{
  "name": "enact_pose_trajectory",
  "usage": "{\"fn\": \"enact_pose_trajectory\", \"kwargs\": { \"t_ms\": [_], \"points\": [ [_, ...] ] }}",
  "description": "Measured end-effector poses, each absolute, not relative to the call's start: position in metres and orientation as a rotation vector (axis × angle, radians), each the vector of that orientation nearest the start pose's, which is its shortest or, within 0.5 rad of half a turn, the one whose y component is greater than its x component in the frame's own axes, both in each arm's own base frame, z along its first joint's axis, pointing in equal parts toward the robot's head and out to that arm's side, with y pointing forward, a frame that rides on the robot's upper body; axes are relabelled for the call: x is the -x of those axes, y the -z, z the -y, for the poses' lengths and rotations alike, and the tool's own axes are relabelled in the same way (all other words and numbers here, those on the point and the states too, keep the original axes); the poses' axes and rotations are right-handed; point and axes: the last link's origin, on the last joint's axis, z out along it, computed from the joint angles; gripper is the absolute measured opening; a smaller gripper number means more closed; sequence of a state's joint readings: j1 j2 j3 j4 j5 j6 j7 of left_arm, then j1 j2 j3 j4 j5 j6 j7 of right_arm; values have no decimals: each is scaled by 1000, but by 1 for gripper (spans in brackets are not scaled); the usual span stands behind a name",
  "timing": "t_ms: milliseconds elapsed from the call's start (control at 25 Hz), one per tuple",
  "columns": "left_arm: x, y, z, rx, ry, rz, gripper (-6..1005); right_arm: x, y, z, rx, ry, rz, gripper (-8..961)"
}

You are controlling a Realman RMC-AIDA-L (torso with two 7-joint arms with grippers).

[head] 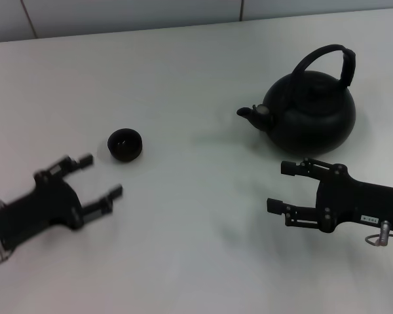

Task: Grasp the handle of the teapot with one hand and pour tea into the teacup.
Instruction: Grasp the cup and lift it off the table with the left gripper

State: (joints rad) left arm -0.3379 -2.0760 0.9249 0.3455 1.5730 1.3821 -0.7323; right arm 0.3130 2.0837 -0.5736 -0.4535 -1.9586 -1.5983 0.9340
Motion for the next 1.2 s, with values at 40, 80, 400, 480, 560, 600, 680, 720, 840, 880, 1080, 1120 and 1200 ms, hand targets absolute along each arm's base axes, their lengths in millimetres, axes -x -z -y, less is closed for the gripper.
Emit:
{"fn": "enact_pose_trajectory", "kwargs": {
  "t_ms": [40,80,400,480,560,600,680,720,840,880,1080,1120,1200],
  "points": [
    [318,47,-283,2425,683,382,828,-327,21,-247,2569,-781,-538,816],
    [318,45,-291,2394,666,378,829,-327,21,-247,2570,-781,-537,815],
    [310,48,-313,2398,605,340,835,-325,21,-247,2573,-786,-532,815],
    [306,53,-319,2422,575,324,837,-325,20,-247,2574,-788,-531,815],
    [304,54,-320,2427,567,318,838,-325,20,-247,2574,-789,-532,815],
    [304,55,-322,2430,560,315,839,-325,20,-247,2574,-789,-532,815],
    [302,58,-325,2439,540,309,841,-325,20,-247,2574,-789,-532,815],
    [301,59,-327,2447,529,306,842,-325,20,-247,2575,-788,-532,815],
    [298,62,-331,2467,510,288,847,-325,20,-247,2575,-788,-531,815],
    [295,64,-334,2480,493,274,847,-325,20,-247,2575,-788,-531,815],
    [293,71,-341,2497,433,270,848,-325,20,-248,2576,-788,-531,816],
    [293,71,-341,2497,433,270,848,-325,20,-248,2576,-788,-531,816],
    [293,72,-342,2500,418,269,849,-325,20,-248,2576,-788,-531,816]
  ]
}}
